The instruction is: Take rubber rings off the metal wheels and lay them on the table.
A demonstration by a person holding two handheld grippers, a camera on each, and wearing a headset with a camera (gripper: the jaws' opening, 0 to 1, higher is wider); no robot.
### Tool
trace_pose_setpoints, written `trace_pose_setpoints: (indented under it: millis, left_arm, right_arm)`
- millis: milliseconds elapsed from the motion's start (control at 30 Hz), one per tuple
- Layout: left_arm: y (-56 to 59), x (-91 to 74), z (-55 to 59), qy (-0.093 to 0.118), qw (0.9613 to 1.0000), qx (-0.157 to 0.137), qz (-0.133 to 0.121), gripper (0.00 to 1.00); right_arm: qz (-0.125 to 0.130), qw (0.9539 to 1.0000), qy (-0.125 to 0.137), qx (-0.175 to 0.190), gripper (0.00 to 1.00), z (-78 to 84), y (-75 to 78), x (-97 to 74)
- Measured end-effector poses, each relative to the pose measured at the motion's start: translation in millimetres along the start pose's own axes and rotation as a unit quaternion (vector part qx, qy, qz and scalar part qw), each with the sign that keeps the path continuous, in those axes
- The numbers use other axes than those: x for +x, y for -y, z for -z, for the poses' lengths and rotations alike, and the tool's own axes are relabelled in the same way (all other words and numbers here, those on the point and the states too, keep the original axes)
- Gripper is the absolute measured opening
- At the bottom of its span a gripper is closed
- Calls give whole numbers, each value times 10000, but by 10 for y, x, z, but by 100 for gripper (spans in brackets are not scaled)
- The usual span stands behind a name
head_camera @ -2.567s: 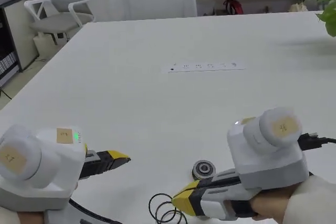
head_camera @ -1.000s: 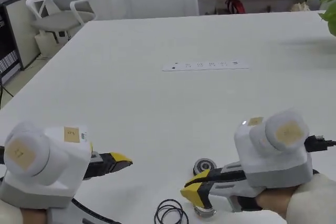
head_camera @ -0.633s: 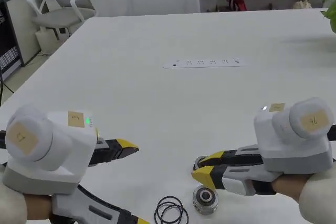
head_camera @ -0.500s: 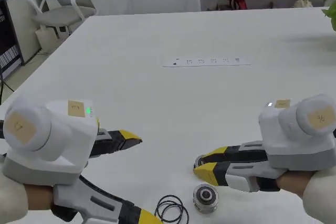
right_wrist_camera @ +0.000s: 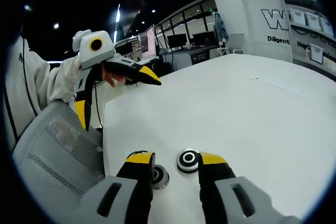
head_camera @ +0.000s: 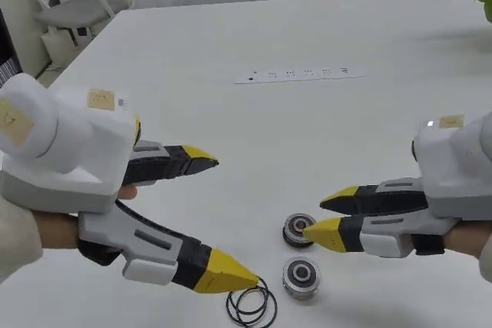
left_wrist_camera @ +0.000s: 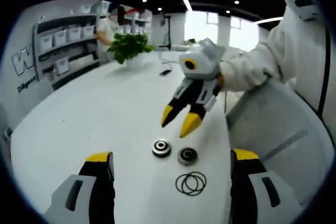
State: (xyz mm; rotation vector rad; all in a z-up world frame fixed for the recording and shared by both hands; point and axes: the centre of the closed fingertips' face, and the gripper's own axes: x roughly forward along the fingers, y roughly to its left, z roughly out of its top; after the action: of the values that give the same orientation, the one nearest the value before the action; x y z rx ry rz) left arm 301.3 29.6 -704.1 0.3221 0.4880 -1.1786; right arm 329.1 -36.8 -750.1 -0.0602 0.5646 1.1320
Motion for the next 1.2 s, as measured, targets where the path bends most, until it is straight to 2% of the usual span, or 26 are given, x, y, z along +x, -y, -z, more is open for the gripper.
trace_pose_setpoints:
  millis: [100,167,333,533,667,800,1000,1200]
  left_arm:
    - [-38,61,-35,27,10000,63,43,92]
    - [-54,125,-68,115,9998,67,122,92]
    - [-85,249,-49,38,9997,140,180,91]
    - [-153,435,-25,20,9993,345,146,80]
    - [-203,526,-64,175,9994,251,133,77]
    - [-221,620,-43,172,9992,273,214,72]
    - [-229,747,45,131,9992,152,352,59]
    - [-296,852,135,57,9995,147,280,42]
  right_arm:
    - [102,9998,-64,-132,28,45,81,-63]
    - [114,9998,-117,-115,29,88,121,-92]
    - [98,9994,-300,-136,30,193,163,-107]
    - [-1,9987,-452,-232,30,294,167,-27]
    - [-85,9984,-524,-216,31,364,163,41]
    - [-141,9983,-532,-206,31,394,158,81]
    - [-117,9982,-538,-246,29,434,177,152]
    - [-163,9986,-450,-237,28,419,169,218]
